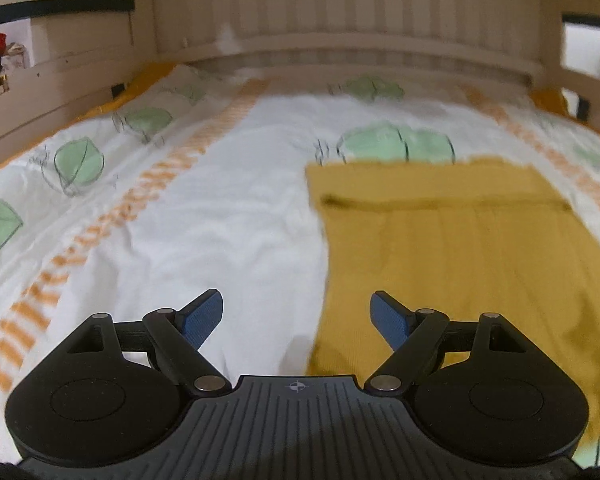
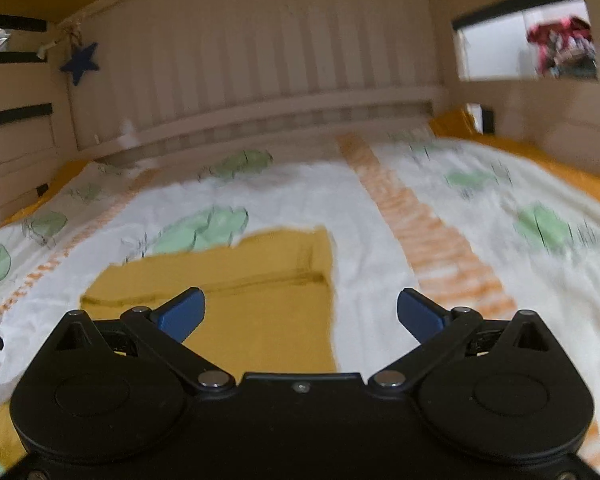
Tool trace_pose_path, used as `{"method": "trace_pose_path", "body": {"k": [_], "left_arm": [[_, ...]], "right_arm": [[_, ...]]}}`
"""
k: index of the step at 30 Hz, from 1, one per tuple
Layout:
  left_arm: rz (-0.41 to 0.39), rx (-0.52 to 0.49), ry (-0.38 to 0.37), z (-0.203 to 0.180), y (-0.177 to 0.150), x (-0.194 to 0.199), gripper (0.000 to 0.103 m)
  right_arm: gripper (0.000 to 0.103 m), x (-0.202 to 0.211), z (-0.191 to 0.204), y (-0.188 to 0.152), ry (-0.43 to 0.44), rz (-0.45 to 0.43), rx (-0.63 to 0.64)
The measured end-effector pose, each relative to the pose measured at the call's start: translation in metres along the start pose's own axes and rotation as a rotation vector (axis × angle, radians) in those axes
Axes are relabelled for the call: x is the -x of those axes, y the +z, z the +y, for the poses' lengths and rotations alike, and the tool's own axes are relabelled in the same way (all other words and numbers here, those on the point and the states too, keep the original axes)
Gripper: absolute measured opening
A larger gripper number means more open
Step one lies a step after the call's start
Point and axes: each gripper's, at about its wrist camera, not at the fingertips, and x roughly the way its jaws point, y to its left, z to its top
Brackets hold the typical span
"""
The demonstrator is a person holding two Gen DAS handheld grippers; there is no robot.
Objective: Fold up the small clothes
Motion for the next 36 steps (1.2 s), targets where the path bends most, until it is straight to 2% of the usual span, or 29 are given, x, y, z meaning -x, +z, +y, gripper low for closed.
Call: {"method": "trace_pose_path", "body": {"k": [4,7,13,20,25,30,36], "left_arm": [[0.056,-0.008,-0.026,0.005,-0.025,0.012,0.081],[0.097,0.017,-0.045,0.008,-0.036,0.019,0.081],[0.126,0.067,-0.068,0.016,-0.046,0.027,0.081],[0.182,0.078,-0.056,0.017,-0.055,0.018,0.081],[0.224,0.076,-0.067,0.016,-0.060,0.009,0.081],[0.229,0.059,-0.074,0.012,-0.062,0.005,0.081],[0.231,0.071,-0.084,0.013,-0.061,0.001,0.081]], "right_arm": [[0.102,0.016,-0.005,-0.017,-0.038,0.052,-0.008],[0.102,0.024,-0.012,-0.021,-0.038,0.074,-0.067],[0.102,0.033,-0.024,-0.036,-0.023,0.144,-0.184],[0.102,0.031,-0.021,-0.054,-0.054,0.227,-0.135],[0.102,0.022,-0.027,-0.069,-0.090,0.326,-0.156],[0.102,0.012,-0.032,-0.080,-0.056,0.393,-0.219],[0.103,0.008,-0.024,-0.085,-0.018,0.414,-0.203]]}}
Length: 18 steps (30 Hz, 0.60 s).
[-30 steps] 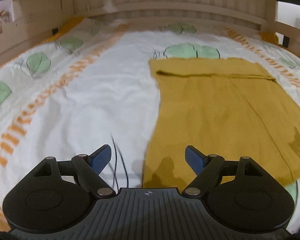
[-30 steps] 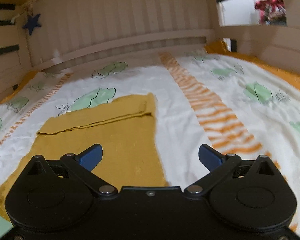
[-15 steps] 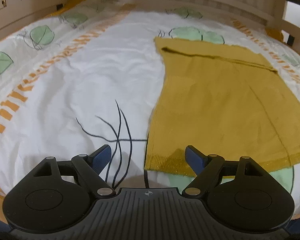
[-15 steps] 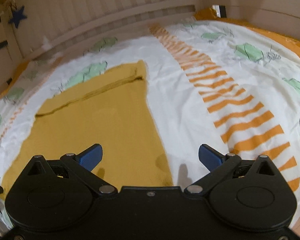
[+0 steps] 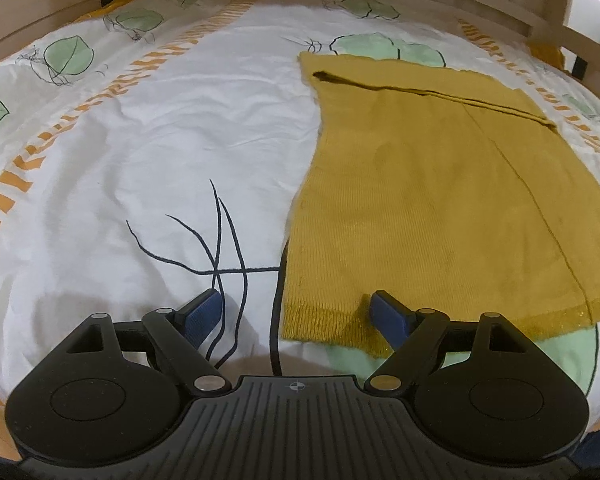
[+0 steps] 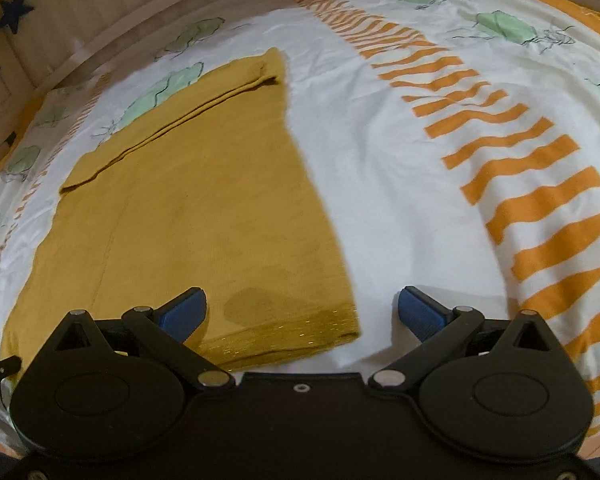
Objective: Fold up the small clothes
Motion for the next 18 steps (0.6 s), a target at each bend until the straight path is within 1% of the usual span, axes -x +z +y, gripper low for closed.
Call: {"method": "trace_pose_path", "body": {"k": [5,10,13,15,18], "left_arm": [[0.001,0.009,-0.013,0.0021,-0.0001,-0.0006,0.081],[-0.007,-0.006,-0.030,0.0017,-0.0013,0.0007,0.081],[-0.012,-0.027,-0.046,-0.0007,-0.0031,0.0034,0.077],[-0.020,-0.044,-0.058,-0.0023,-0.0036,0.0046,0.069],[-0.025,-0.058,-0.065,-0.0050,-0.0039,0.0047,0.066]], "right_arm": [[0.103,-0.0025,0.0036,-0.0004,0.011,0.005,0.004],[0.103,-0.0009,0.0004,-0.0002,0.035,0.004,-0.015],[0.103,0.0003,-0.0026,-0.0006,0.056,0.011,-0.025],[0.103,0.0017,-0.0025,-0.0019,0.070,0.021,-0.022],[0.103,0.0042,-0.0017,-0.0045,0.089,0.035,-0.005]]}}
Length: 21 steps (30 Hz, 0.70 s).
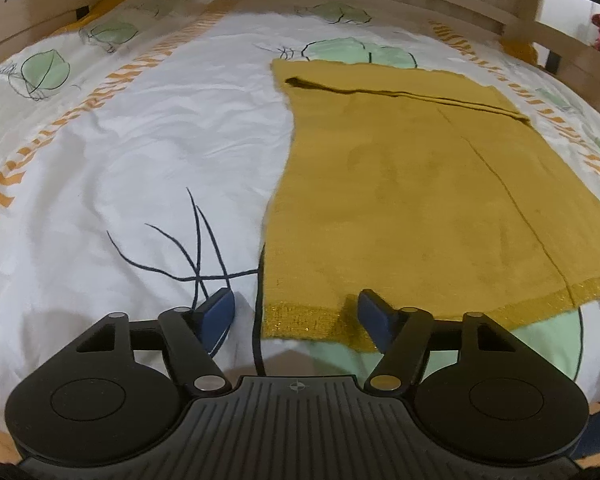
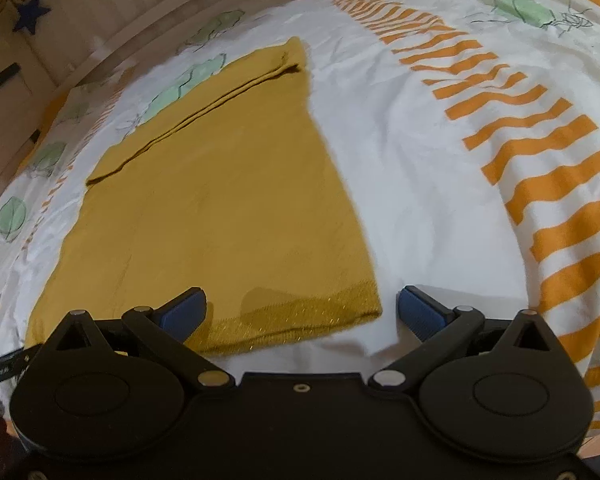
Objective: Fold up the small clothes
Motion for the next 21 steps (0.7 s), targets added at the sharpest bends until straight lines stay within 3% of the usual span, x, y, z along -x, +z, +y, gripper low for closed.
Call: {"method": "trace_pose_path", "body": {"k": [6,10,13,18,21], "left_arm": [[-0.012,-0.014,-0.044,-0.002,0.001,-0.001,0.056],[-0.013,-0.013,-0.055,-0.002,0.001,-0.003,0.055],[-0.014,-0.012,-0.052,-0.002,0.002,-0.003,0.053],[-0.027,0.027,-0.072,0.004,0.003,-0.002,0.037],[-0.031,0.049,-0.078,0.008,0.003,-0.001,0.031]], "right_arm": [[0.103,0.002,0.001,-0.002,0.015,0.005,0.011],[0.099,0.001,-0.004,0.000,0.044,-0.015,-0.030],[0.089,0.000,-0.005,0.002,0.052,-0.028,-0.044],[0.061,0.000,-0.002,0.002,0.054,-0.023,-0.005],[0.055,-0.002,0.001,0.002,0.073,-0.010,0.018]]}}
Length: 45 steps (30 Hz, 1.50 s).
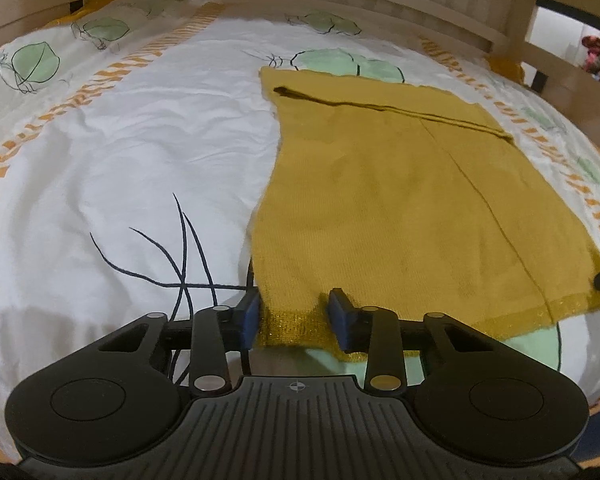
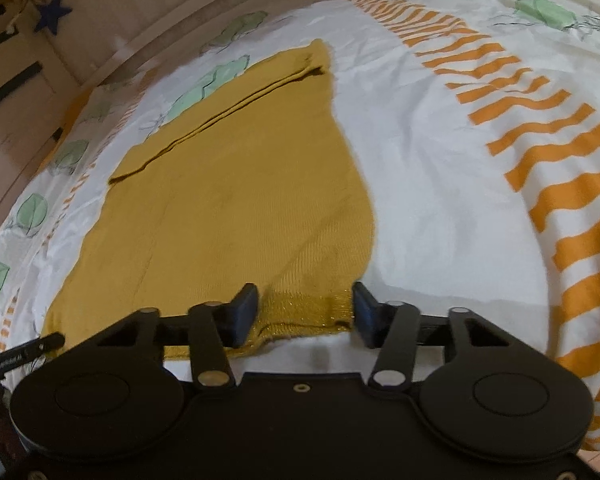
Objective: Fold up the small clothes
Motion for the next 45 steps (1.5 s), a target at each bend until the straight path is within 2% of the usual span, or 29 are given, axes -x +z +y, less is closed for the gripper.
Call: {"method": "trace_pose_path", "body": {"k": [1,3,6,10,16,21,27,38,45], "left_arm": [[-0.002,0.005,0.001,0.000,0.000,0.000,0.029],[-0.015,0.009,-0.035,0.002,0.000,0.001,0.012],[-0.015,0.047,-0.061,0.006,0.000,0.001,0.008],[-0.038,0.091,-0.083,0.010,0.003,0.004,0.007],[-0.115,0.132,-0.104,0.010,0.020,0.018,0.007],[-0.158,0.170,-0.117,0.012,0.049,0.025,0.007],[-0.213,0.162,-0.126,0.012,0.098,0.022,0.007],[-0.256,0.209,-0.123,0.009,0.185,-0.031,0.007],[-0.236,0.194,-0.086,0.010,0.226,-0.084,0.007]], "right_arm": [[0.052,0.000,0.001,0.000,0.000,0.001,0.010],[0.029,0.000,0.002,-0.001,0.006,0.000,0.016],[0.022,0.001,0.000,-0.001,0.041,-0.006,-0.006],[0.021,0.004,0.003,0.000,0.067,-0.041,-0.007],[0.021,0.017,0.009,0.011,0.115,-0.134,-0.035],[0.021,0.021,0.015,0.032,0.128,-0.188,-0.058],[0.021,0.016,0.022,0.072,0.150,-0.237,-0.084],[0.021,-0.027,0.039,0.168,0.162,-0.299,-0.056],[0.021,-0.074,0.037,0.218,0.130,-0.302,-0.060]]}}
